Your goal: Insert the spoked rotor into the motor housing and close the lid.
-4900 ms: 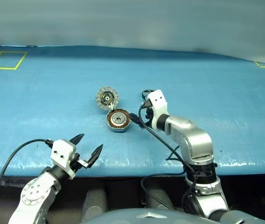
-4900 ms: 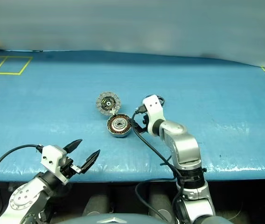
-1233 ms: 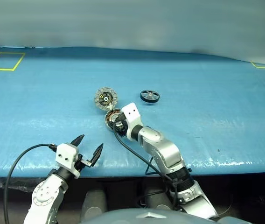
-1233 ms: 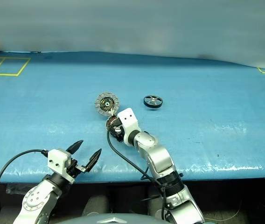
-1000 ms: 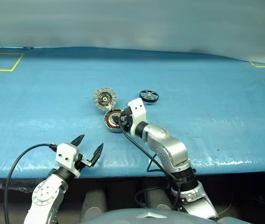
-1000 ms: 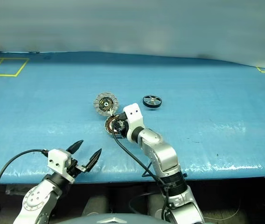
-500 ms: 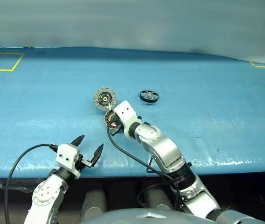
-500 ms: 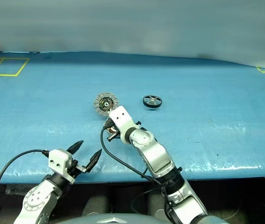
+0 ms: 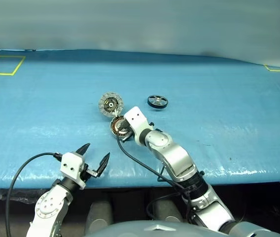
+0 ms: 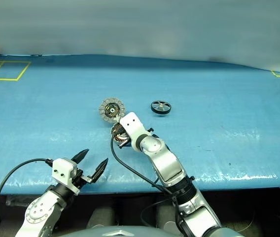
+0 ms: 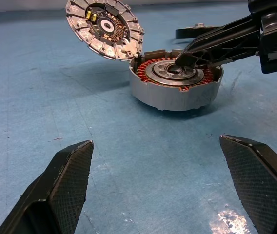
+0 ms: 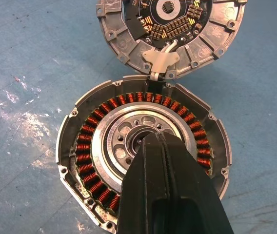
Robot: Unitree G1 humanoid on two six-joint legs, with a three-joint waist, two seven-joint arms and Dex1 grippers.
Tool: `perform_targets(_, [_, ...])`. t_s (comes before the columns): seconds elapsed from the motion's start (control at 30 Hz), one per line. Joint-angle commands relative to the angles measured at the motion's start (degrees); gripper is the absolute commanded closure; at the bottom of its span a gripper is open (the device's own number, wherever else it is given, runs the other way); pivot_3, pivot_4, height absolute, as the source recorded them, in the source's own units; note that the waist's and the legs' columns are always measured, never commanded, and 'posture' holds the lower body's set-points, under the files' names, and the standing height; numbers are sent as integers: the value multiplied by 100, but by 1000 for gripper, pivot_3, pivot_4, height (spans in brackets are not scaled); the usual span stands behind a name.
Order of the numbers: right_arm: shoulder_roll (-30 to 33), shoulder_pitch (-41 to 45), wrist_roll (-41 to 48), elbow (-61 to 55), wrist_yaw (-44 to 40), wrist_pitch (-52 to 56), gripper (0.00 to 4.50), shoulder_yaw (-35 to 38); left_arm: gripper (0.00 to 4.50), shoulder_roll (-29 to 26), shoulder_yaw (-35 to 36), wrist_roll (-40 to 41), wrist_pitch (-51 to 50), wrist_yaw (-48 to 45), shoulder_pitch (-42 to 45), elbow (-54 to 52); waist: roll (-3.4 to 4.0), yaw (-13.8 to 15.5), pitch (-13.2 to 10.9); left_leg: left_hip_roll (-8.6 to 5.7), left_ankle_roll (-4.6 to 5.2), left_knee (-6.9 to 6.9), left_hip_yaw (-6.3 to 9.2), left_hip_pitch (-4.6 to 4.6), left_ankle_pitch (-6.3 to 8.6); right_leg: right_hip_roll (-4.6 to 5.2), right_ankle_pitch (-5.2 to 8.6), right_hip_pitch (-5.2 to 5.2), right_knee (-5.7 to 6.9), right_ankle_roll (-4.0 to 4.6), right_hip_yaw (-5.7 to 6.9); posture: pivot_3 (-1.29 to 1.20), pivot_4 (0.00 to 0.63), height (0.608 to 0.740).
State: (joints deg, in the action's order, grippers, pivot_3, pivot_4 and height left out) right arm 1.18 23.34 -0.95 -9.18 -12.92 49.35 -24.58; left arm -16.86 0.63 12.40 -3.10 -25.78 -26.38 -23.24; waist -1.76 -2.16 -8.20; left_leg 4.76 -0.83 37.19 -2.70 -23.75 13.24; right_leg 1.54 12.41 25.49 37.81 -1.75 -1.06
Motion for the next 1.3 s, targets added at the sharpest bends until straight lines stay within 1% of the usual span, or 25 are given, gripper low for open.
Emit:
perform_targets(0.03, [-75, 8, 1, -44, 36, 8, 4486, 95, 0, 20, -4, 22, 80, 15, -2, -80, 0, -1, 0, 0, 0, 0, 0, 0, 0, 0, 0, 0, 0, 0, 0, 0, 150, 740])
perform_targets(0.5, [-83, 0, -74, 116, -16, 67, 4486, -49, 0, 14, -16, 19, 83, 4, 30, -13, -1, -3, 1, 0, 0, 0, 0, 4, 0, 0, 0, -2, 1, 0, 0, 0, 150, 740])
perform_targets(1.07, [102, -25, -131, 110, -240, 293, 4486, -341, 0, 22, -42, 16, 72, 15, 79, 24, -3, -3, 5, 1, 0, 0, 0, 9, 0, 0, 0, -6, 1, 0, 0, 0, 150, 740])
perform_targets(1.13, [59, -24, -69, 37, -262, 223, 4486, -259, 0, 21, -44, 9, 68, 23, 86, 22, -4, -1, 5, 0, 0, 0, 0, 8, 0, 0, 0, -6, 0, 0, 0, 0, 150, 740])
perform_targets(1.3, [-76, 53, 401, -477, -506, 323, 4486, 241, 0, 19, -40, 7, 74, 38, 93, 15, -2, 2, 3, 0, 0, -1, 0, 2, 0, 1, 0, -1, -1, 0, 0, 0, 150, 740])
